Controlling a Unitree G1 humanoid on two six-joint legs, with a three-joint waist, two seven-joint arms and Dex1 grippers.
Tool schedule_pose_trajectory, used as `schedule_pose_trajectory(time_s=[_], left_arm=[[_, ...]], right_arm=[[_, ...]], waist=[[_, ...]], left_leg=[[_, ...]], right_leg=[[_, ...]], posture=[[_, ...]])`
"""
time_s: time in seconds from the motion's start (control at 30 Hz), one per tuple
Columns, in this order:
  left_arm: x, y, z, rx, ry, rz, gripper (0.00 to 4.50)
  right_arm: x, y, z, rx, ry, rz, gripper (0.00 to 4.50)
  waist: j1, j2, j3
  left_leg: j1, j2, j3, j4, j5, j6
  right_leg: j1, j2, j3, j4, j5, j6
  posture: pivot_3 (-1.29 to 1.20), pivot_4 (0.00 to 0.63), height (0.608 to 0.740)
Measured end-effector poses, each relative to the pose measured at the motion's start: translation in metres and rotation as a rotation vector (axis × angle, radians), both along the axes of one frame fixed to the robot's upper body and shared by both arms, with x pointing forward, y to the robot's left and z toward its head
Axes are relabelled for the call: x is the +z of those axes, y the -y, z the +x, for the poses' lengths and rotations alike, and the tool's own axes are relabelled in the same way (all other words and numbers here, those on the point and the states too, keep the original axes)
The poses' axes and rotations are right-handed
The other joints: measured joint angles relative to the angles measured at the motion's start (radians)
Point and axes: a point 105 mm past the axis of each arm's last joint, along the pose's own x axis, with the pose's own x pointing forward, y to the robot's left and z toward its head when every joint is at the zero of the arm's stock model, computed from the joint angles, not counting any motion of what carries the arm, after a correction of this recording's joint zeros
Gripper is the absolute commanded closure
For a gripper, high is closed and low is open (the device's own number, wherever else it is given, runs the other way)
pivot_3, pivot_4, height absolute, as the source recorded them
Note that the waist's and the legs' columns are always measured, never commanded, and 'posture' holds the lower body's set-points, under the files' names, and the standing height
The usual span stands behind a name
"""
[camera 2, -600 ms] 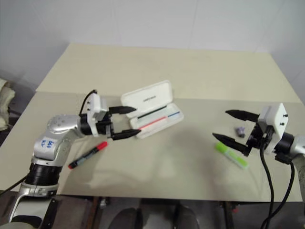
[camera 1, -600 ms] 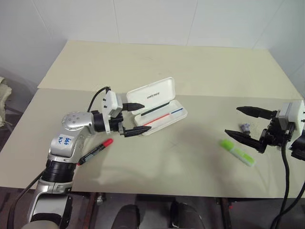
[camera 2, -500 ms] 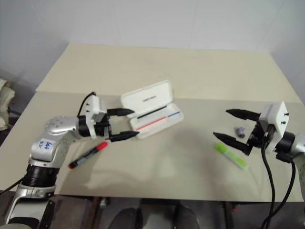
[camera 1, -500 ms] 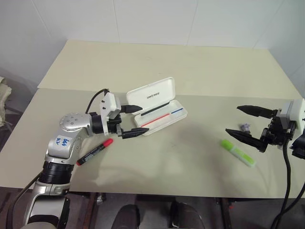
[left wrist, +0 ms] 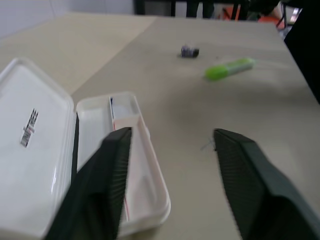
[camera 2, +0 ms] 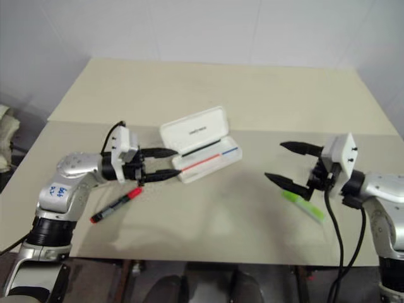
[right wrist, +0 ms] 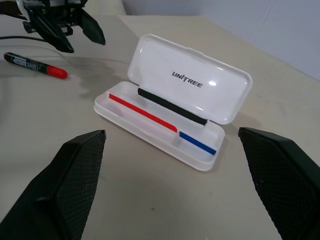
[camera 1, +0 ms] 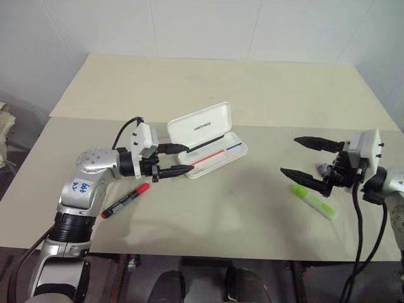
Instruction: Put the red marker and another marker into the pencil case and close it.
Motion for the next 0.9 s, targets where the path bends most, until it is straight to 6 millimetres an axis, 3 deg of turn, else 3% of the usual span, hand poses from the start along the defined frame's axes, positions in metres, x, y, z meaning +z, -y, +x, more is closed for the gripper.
schedule_pose_trajectory(time_s=[0.17,0.4,0.67,0.9], left_arm=[[-0.011,0.009,0.0,-0.012,-0.02,0.039,2.65],[-0.032,0.035,0.01,0.028,-0.047,0.15,2.65],[-0.053,0.045,0.013,0.082,-0.116,0.227,2.65],[-0.053,0.05,0.019,0.118,-0.126,0.276,2.65]], right_arm=[[-0.003,-0.019,-0.004,0.052,0.005,0.006,0.0],[0.006,-0.032,-0.007,0.076,0.043,0.002,0.0],[0.008,-0.044,-0.014,0.092,0.066,0.004,0.0],[0.005,-0.049,-0.024,0.13,0.033,-0.003,0.0]], waist=[[0.001,0.0,0.0],[0.0,0.0,0.0],[0.002,0.0,0.0],[0.003,0.0,0.0]], left_leg=[[-0.001,0.0,0.0,0.0,0.0,0.0],[-0.001,0.0,0.0,0.0,0.0,0.0],[-0.001,0.0,0.0,0.0,0.0,0.0],[-0.001,-0.001,0.0,0.0,0.0,0.0]], right_leg=[[0.0,0.0,0.0,0.0,0.0,0.0],[0.0,0.0,0.0,0.0,0.0,0.0],[0.0,0.0,0.0,0.0,0.0,0.0],[0.0,0.0,0.0,0.0,0.0,0.0]], posture=[[0.0,0.15,0.74],[0.0,0.15,0.74],[0.0,0.15,0.74],[0.0,0.15,0.74]])
